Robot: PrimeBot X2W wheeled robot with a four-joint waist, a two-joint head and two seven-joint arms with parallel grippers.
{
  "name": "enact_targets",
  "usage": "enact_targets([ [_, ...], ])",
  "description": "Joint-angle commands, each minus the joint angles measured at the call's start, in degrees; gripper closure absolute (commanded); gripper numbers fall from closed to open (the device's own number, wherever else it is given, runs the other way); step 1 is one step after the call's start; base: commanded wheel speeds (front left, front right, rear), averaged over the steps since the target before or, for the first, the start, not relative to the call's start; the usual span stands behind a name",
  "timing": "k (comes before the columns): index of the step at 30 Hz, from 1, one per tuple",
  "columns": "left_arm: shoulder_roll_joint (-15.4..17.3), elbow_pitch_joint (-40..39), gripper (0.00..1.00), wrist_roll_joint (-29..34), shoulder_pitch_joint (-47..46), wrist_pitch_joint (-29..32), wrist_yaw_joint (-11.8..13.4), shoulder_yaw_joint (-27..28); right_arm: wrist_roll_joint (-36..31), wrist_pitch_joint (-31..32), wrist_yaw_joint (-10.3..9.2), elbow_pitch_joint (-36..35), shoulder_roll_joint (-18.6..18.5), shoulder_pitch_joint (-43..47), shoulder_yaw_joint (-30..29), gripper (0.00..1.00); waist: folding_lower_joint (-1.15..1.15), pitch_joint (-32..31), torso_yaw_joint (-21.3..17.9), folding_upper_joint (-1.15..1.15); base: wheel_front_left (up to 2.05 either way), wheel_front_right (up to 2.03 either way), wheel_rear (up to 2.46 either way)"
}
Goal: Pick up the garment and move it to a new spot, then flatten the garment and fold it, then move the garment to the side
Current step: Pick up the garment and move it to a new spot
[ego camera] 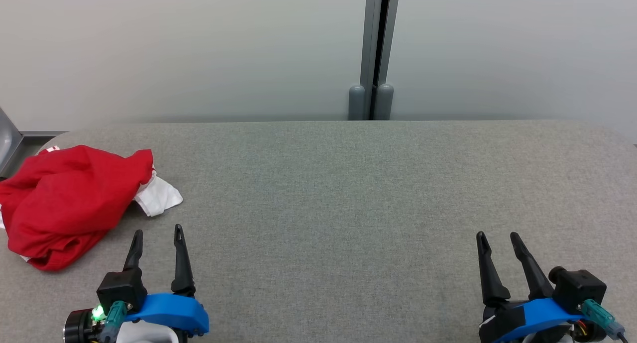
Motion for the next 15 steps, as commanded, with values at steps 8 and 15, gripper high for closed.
enact_targets([
  [8,0.62,-0.79,0.00,-0.59,0.02,0.28,0.89,0.18,-0.02,-0.25,0.15,0.63,-0.42,-0.36,0.27,0.00,0.00,0.04,0.01,0.00,0.00,0.00,0.00],
  [15,0.98,-0.74,0.00,-0.74,-0.48,0.24,1.16,-0.21,0.20,-0.25,0.15,0.79,-0.41,-0.84,0.70,0.00,0.00,0.18,1.15,0.00,0.00,0.00,0.00],
])
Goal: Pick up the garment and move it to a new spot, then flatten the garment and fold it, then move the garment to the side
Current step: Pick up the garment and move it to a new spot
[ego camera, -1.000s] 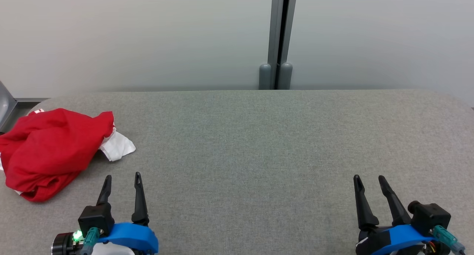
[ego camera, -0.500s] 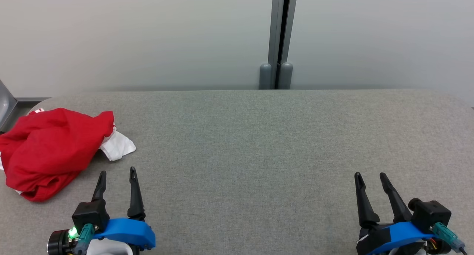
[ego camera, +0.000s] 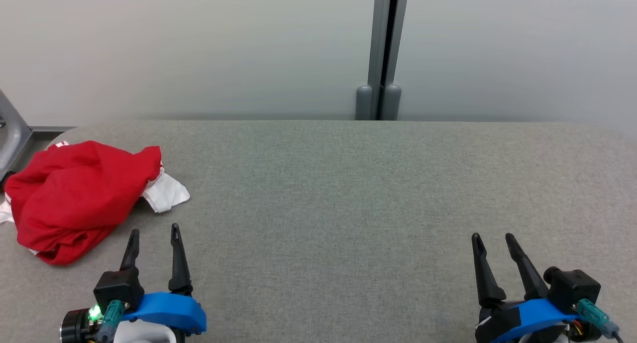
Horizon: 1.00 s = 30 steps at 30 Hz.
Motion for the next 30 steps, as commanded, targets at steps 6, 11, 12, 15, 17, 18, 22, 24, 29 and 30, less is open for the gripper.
enact_targets([
  [6,0.97,-0.75,0.00,-0.18,-0.42,-0.24,0.79,0.56,0.41,-0.23,0.15,0.28,-0.39,-0.74,1.19,0.00,0.00,0.17,2.30,0.00,0.00,0.00,0.00],
  [11,1.94,-1.52,0.00,-0.30,0.09,-0.16,1.40,0.89,0.07,-0.23,0.15,-0.26,-0.38,-0.83,1.54,0.00,0.00,0.51,5.06,0.00,0.00,0.00,0.00],
  [12,2.01,-1.68,0.00,-0.38,0.09,-0.11,1.46,0.94,-0.04,-0.23,0.15,-0.33,-0.37,-0.81,1.51,0.00,0.00,0.62,5.77,0.00,0.00,0.00,0.00],
  [15,2.15,-2.63,0.00,-0.55,0.34,0.19,1.89,0.98,-0.50,-0.22,0.15,-0.84,-0.37,-0.72,1.23,0.00,0.00,0.89,8.08,0.00,0.00,0.00,0.00],
  [17,2.35,-3.31,0.00,-0.68,0.47,0.40,2.21,1.12,-0.71,-0.22,0.15,-0.99,-0.37,-0.69,1.08,0.00,0.00,1.08,9.64,0.00,0.00,0.00,0.00],
  [18,2.39,-3.62,0.00,-0.77,0.67,0.47,2.34,1.27,-0.95,-0.22,0.15,-1.13,-0.36,-0.74,1.14,0.00,0.00,1.18,10.37,0.00,0.00,0.00,0.00],
  [22,2.80,-4.51,0.00,-1.03,1.42,0.61,2.74,1.52,-1.33,-0.23,0.15,-1.57,-0.36,-0.35,0.86,0.00,0.00,1.29,14.60,0.00,0.00,0.00,0.00],
  [24,3.15,-4.83,0.00,-1.24,1.70,0.71,2.87,1.75,-1.43,-0.22,0.15,-1.70,-0.37,-0.05,0.77,0.00,0.00,1.26,16.37,0.00,0.00,0.00,0.00],
  [29,3.70,-5.68,0.00,-1.78,2.69,0.91,3.26,2.34,-1.49,-0.23,0.15,-1.95,-0.36,0.76,0.67,0.00,0.00,1.20,20.47,0.00,0.00,0.00,0.00],
  [30,3.82,-5.95,0.00,-1.82,2.92,1.03,3.32,2.36,-1.52,-0.22,0.14,-2.01,-0.37,0.86,0.45,0.00,0.00,1.23,21.24,0.00,0.00,0.00,0.00],
])
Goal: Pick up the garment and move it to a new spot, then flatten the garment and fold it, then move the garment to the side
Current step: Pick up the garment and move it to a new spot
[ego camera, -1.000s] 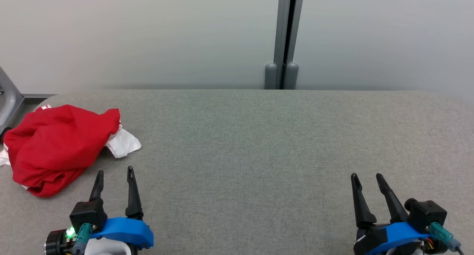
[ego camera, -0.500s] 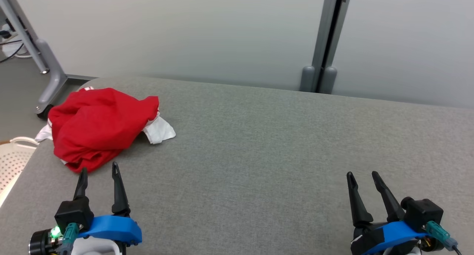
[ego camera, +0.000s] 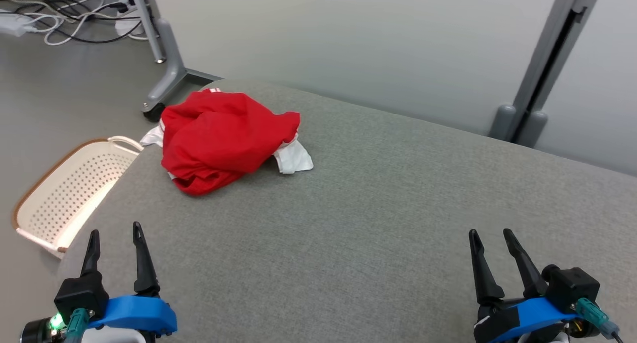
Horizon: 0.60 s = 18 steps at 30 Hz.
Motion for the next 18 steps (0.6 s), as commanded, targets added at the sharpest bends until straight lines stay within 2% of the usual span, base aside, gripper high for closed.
enact_targets([
  [1,0.62,-0.50,0.00,-0.18,0.85,0.27,0.38,0.44,-0.22,-0.20,0.13,-0.03,-0.38,0.64,-0.13,0.00,0.00,0.77,1.67,0.00,0.00,0.00,0.00],
  [9,1.59,-3.22,0.00,-0.86,3.17,1.25,1.65,1.64,0.25,-0.20,0.13,0.23,-0.37,0.92,0.08,0.00,0.00,0.37,4.71,0.00,0.00,0.00,0.00],
  [18,1.95,-5.75,0.00,-1.96,3.68,2.04,2.26,2.31,-0.36,-0.20,0.13,0.47,-0.37,0.32,0.74,0.00,0.00,0.82,2.81,0.00,0.00,0.00,0.00],
])
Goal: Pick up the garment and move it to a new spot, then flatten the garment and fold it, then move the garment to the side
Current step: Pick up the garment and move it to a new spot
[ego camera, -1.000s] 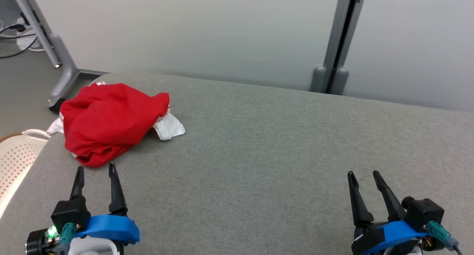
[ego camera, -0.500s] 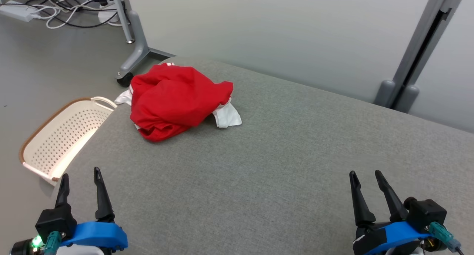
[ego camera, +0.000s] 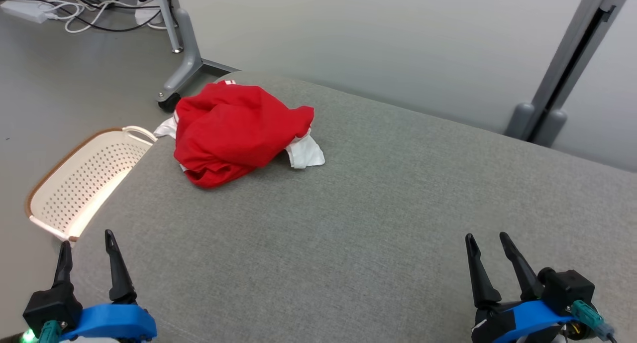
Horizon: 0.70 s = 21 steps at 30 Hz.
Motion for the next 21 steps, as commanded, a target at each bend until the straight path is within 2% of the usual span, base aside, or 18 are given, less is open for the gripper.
enact_targets([
  [1,0.46,-0.23,0.00,-0.10,-1.22,0.08,-0.18,-0.02,-0.46,-0.21,0.13,-0.12,-0.39,-0.36,-0.18,0.00,0.01,0.15,-0.44,0.00,0.00,0.00,0.00],
  [9,3.52,1.94,0.00,-2.00,-12.84,-0.40,-1.51,2.00,-4.22,-0.22,0.13,-3.16,-0.37,-3.32,-1.15,0.00,0.01,6.00,-7.10,0.00,0.00,0.00,0.00],
  [14,7.25,4.48,0.00,-2.95,-23.57,0.32,-2.69,3.50,-6.63,0.16,0.07,-5.51,-0.76,-6.11,-2.41,0.00,0.01,11.80,-12.12,0.00,0.00,0.00,0.00],
  [21,13.19,12.89,0.00,-4.22,-37.36,3.34,-4.95,4.63,-7.72,0.85,0.08,-9.53,-1.78,-8.40,-3.72,0.00,0.01,18.85,-17.62,0.00,0.00,0.00,0.00],
])
